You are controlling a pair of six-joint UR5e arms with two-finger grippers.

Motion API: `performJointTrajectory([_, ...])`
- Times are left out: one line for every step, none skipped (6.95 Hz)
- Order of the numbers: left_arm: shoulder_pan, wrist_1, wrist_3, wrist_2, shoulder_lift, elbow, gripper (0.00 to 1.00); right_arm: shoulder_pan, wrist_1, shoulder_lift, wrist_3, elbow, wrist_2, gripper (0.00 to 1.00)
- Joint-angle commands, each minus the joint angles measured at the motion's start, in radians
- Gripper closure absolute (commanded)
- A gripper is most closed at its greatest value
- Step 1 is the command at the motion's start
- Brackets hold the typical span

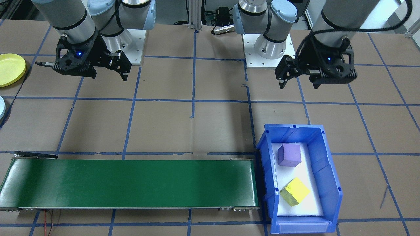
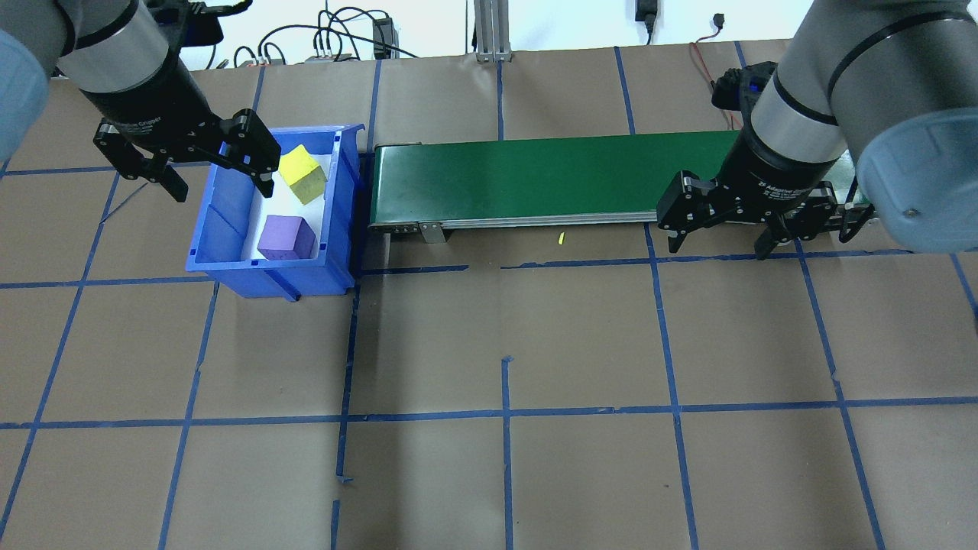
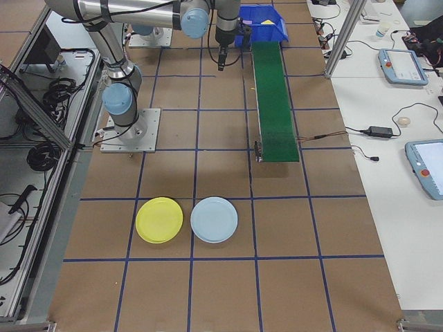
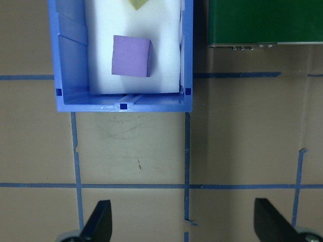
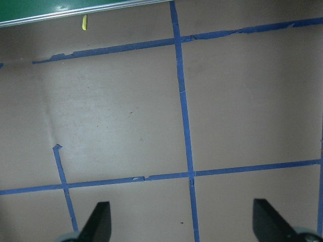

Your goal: Move block left to right into plate

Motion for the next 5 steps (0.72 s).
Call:
performJointTrajectory([0.041,0.211,0.042,-0.019,-0.177,0.000,0.00,0.001,0.000,-0.002,0.069,0.001,-0.003,0.01])
performJointTrajectory([0.055,0.245,0.098,-0.016,-0.229,-0.006,0.00,0.002,-0.002,-0.002,0.085,-0.001,-0.004,0.01])
performJointTrajectory([0.075,0.277,0.121,-0.019,-0.254,-0.025,0.00,0.013,-0.002,-0.007,0.091,-0.001,-0.007,0.01])
performJointTrajectory([0.090,0.299,0.140,-0.019,-0.272,-0.029,0.00,0.033,-0.005,-0.005,0.094,-0.001,-0.009,0.00])
performJointTrajectory([0.095,0.300,0.143,-0.020,-0.280,-0.063,0.00,0.035,-0.005,-0.004,0.086,-0.001,-0.007,0.00])
